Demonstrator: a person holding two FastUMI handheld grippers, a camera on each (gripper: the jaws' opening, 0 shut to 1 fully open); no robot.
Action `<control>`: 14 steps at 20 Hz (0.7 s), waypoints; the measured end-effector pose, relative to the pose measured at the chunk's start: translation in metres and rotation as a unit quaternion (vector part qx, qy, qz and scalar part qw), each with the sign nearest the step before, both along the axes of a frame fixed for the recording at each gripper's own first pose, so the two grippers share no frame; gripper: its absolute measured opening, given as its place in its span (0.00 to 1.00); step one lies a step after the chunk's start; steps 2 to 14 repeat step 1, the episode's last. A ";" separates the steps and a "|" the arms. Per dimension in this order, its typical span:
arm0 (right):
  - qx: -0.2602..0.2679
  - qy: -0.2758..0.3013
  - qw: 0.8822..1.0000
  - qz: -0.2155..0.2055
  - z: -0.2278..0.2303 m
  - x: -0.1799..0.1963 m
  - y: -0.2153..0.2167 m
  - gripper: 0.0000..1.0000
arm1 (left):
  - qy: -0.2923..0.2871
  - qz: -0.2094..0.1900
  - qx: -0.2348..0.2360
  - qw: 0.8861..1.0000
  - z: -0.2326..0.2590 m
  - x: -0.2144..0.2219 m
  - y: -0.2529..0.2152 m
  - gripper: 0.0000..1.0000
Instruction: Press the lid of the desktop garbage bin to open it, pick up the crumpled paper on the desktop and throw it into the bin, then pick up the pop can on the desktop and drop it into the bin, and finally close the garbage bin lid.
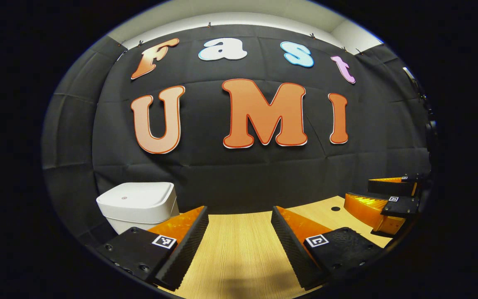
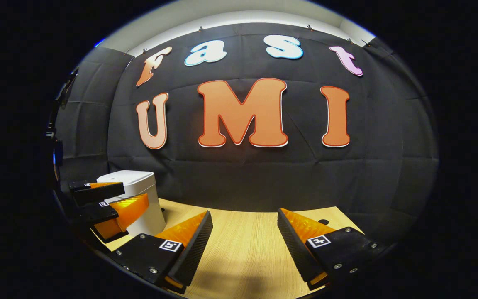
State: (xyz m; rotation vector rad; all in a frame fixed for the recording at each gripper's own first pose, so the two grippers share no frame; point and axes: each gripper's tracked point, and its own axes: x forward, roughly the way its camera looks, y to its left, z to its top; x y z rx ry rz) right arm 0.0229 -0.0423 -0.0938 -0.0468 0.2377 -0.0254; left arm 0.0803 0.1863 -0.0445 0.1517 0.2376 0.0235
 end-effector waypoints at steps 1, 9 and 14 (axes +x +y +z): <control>0.000 0.001 1.000 0.001 0.000 0.001 0.001 0.94 | 0.000 0.001 0.001 1.000 -0.001 0.000 0.000 0.97; 0.000 0.001 1.000 0.001 0.000 0.001 0.001 0.94 | 0.000 0.001 0.001 1.000 -0.001 0.000 0.000 0.97; 0.000 0.001 1.000 0.001 0.000 0.001 0.001 0.94 | 0.000 0.001 0.001 1.000 -0.001 0.000 0.000 0.97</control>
